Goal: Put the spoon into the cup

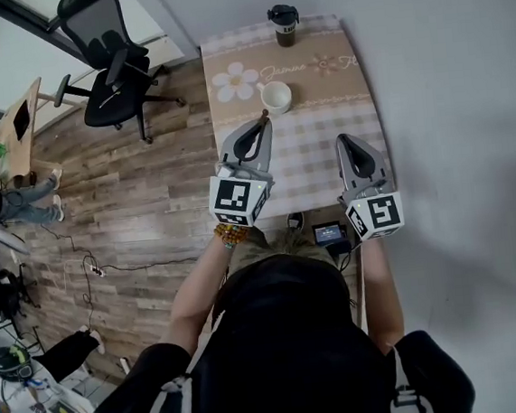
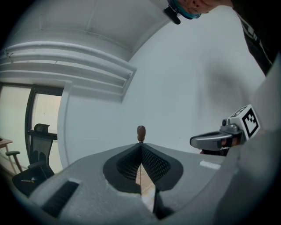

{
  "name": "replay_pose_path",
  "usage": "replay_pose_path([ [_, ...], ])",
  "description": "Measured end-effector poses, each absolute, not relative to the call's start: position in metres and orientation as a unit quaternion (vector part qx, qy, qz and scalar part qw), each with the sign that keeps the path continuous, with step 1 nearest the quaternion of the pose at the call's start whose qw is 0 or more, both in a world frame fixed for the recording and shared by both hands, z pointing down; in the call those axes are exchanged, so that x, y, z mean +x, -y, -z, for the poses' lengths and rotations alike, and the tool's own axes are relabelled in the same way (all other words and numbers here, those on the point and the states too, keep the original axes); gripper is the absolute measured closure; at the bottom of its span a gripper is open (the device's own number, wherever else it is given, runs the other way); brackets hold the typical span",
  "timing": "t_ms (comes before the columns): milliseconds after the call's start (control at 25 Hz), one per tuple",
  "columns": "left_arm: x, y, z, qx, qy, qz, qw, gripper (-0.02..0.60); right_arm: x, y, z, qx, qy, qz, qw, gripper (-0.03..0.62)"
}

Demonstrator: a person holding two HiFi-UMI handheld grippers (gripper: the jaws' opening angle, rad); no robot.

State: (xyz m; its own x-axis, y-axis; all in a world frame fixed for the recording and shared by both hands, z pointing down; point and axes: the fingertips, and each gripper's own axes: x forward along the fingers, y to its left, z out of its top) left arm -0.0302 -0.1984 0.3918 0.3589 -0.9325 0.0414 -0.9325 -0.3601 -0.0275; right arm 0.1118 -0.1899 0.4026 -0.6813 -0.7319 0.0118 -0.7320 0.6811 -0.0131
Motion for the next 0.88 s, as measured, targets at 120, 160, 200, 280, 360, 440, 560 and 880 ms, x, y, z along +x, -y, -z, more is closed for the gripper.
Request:
replay_pose_path([
  [120, -0.029, 0.210, -0.398, 0.824, 0.566, -0.025, 0.005, 0.571, 0.113, 0.197, -0.409, 0.394, 0.919, -0.014, 0.008, 0.585],
  [160, -0.029, 0.215, -0.399, 0.824, 0.567, -0.022, 0.005, 0.571, 0.112, 0.201, -0.410, 0.392, 0.920, -0.013, 0.010, 0.585],
  [200, -0.030, 0.219, -0.400, 0.823, 0.568, -0.019, 0.006, 0.571, 0.112, 0.204, -0.412, 0.391, 0.920, -0.013, 0.011, 0.585],
  [280, -0.033, 0.226, -0.406, 0.822, 0.569, -0.015, 0.010, 0.571, 0.112, 0.211, -0.418, 0.394, 0.919, -0.019, 0.013, 0.585],
  [360, -0.037, 0.231, -0.414, 0.822, 0.568, -0.016, 0.015, 0.571, 0.110, 0.215, -0.425, 0.398, 0.917, -0.022, 0.015, 0.585],
  [440, -0.042, 0.238, -0.422, 0.825, 0.564, -0.018, 0.017, 0.571, 0.108, 0.220, -0.428, 0.405, 0.914, -0.021, 0.016, 0.585],
  [560, -0.048, 0.247, -0.432, 0.832, 0.555, -0.023, 0.019, 0.571, 0.099, 0.222, -0.427, 0.405, 0.914, -0.013, 0.020, 0.585],
  [880, -0.059, 0.265, -0.440, 0.843, 0.536, -0.026, 0.030, 0.571, 0.087, 0.215, -0.427, 0.425, 0.905, -0.023, 0.028, 0.585],
])
